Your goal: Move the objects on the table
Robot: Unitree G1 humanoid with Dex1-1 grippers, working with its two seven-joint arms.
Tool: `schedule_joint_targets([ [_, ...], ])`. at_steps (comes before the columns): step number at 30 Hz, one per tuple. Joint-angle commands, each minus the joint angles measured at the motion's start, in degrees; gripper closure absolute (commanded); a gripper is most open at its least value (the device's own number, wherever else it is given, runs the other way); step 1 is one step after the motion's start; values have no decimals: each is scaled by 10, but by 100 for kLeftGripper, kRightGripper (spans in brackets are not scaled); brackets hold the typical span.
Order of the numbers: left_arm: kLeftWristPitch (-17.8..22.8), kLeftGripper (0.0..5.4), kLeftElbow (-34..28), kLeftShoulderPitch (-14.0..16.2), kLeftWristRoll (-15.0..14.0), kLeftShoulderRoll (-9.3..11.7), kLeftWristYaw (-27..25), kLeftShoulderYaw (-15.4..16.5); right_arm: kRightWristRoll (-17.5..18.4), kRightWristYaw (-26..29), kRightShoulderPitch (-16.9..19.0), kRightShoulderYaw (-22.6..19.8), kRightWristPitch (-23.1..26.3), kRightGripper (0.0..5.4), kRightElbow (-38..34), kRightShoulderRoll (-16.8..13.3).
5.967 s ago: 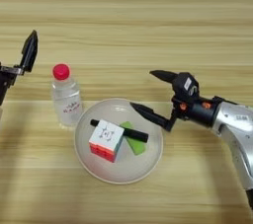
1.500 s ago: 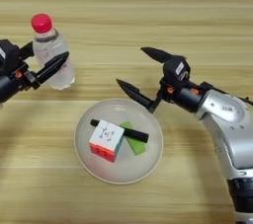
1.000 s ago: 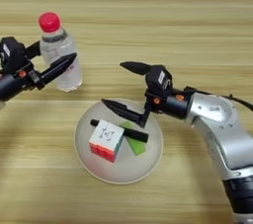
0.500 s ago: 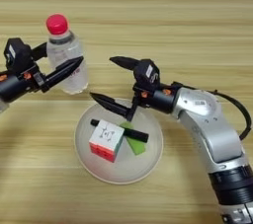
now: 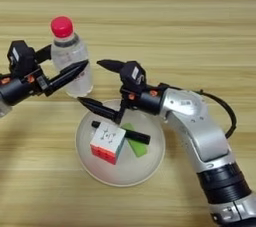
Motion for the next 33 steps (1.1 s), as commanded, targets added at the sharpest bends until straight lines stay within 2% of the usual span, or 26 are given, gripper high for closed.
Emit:
schedule_joint_targets([
  [1,0,229,-19,-6,-10,-1,-3,-3,-8,-5,-20,8,8,0,2,7],
  [16,-1,230,-23,-4,-9,-1,-3,-12,-29,-21,-49,31,7,0,21,41],
  [33,-1,231,-24,-4,-9,-2,-3,-15,-46,-27,-57,38,0,180,39,51],
])
